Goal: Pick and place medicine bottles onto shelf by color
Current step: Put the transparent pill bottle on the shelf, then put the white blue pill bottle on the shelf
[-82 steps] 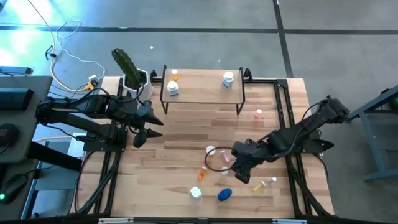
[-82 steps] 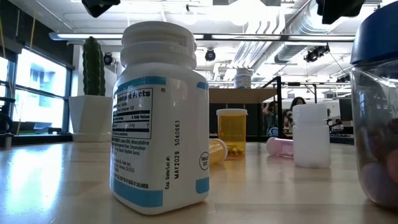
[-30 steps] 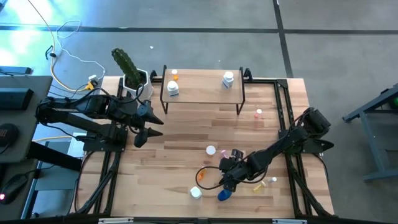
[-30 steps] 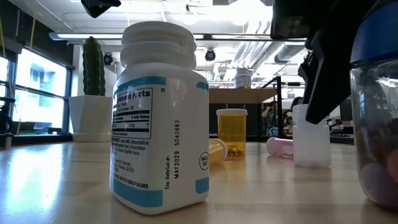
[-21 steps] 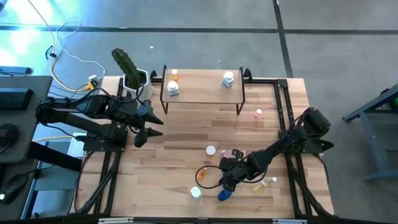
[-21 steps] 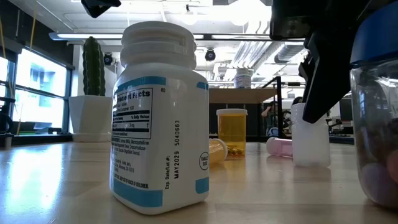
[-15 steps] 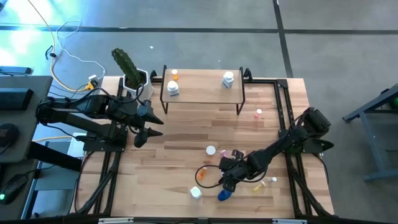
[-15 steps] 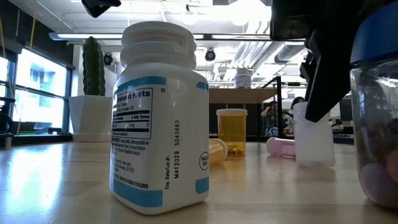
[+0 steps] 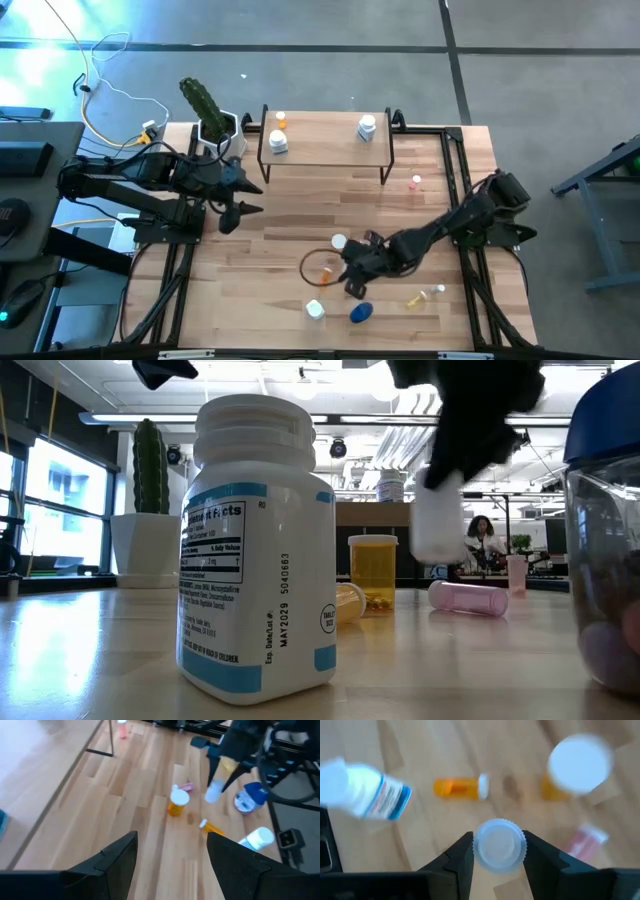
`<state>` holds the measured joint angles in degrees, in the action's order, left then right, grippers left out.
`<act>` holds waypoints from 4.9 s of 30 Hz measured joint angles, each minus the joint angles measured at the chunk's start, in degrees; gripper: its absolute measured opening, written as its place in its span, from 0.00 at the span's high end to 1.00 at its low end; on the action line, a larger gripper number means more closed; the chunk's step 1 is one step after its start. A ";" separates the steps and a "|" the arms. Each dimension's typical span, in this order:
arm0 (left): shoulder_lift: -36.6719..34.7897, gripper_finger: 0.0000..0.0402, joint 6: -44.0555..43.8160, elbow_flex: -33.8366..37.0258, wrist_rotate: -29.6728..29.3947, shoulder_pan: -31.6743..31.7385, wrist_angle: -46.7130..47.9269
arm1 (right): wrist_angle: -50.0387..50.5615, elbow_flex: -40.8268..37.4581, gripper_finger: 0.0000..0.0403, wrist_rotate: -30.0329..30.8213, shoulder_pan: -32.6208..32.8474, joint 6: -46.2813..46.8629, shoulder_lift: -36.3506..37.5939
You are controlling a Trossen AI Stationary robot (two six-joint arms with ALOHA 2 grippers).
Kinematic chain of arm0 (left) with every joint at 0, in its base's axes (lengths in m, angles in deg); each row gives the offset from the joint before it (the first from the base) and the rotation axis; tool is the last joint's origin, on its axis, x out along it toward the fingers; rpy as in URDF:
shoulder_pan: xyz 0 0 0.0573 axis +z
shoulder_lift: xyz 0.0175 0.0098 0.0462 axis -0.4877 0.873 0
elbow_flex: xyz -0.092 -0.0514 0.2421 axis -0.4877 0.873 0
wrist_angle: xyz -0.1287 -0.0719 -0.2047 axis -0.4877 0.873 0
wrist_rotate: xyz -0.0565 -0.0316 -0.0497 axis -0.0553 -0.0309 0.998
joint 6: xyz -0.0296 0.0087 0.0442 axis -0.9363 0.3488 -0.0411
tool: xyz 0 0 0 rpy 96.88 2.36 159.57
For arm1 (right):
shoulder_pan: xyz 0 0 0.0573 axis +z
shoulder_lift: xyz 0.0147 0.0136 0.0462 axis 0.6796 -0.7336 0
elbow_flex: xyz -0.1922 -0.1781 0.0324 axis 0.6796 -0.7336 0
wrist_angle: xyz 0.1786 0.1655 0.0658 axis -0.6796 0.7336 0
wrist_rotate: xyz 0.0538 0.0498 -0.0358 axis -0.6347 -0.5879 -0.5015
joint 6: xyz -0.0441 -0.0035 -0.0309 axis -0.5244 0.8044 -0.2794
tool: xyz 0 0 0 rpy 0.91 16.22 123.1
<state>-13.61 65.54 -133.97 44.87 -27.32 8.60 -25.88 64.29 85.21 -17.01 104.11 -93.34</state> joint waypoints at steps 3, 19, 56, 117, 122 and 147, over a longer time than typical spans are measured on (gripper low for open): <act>0.00 0.43 -0.02 0.00 -0.72 0.00 0.87 | 2.44 3.98 0.68 1.34 -2.47 -1.85 0.00; 0.00 0.43 -0.02 0.00 -6.31 0.00 2.79 | 16.83 24.64 0.68 4.68 -21.78 -16.82 0.00; 13.47 0.43 10.99 -0.02 -6.42 19.97 -16.00 | 19.87 37.50 0.68 -6.61 -54.73 -34.38 -8.51; 14.99 0.28 7.40 -0.02 12.68 17.67 -10.21 | 37.92 59.99 0.51 -8.66 -55.03 -32.32 -10.40; 14.97 0.28 7.52 -0.02 12.86 13.27 -8.87 | 40.67 61.12 0.51 -9.27 -53.22 -30.29 -8.90; 14.98 0.29 6.45 -0.01 12.42 -2.66 -5.35 | 51.78 34.77 0.51 3.42 -25.47 -8.92 5.44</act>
<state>1.37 71.99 -133.97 57.29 -29.99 3.25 25.90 99.05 88.63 -42.48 95.19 -87.90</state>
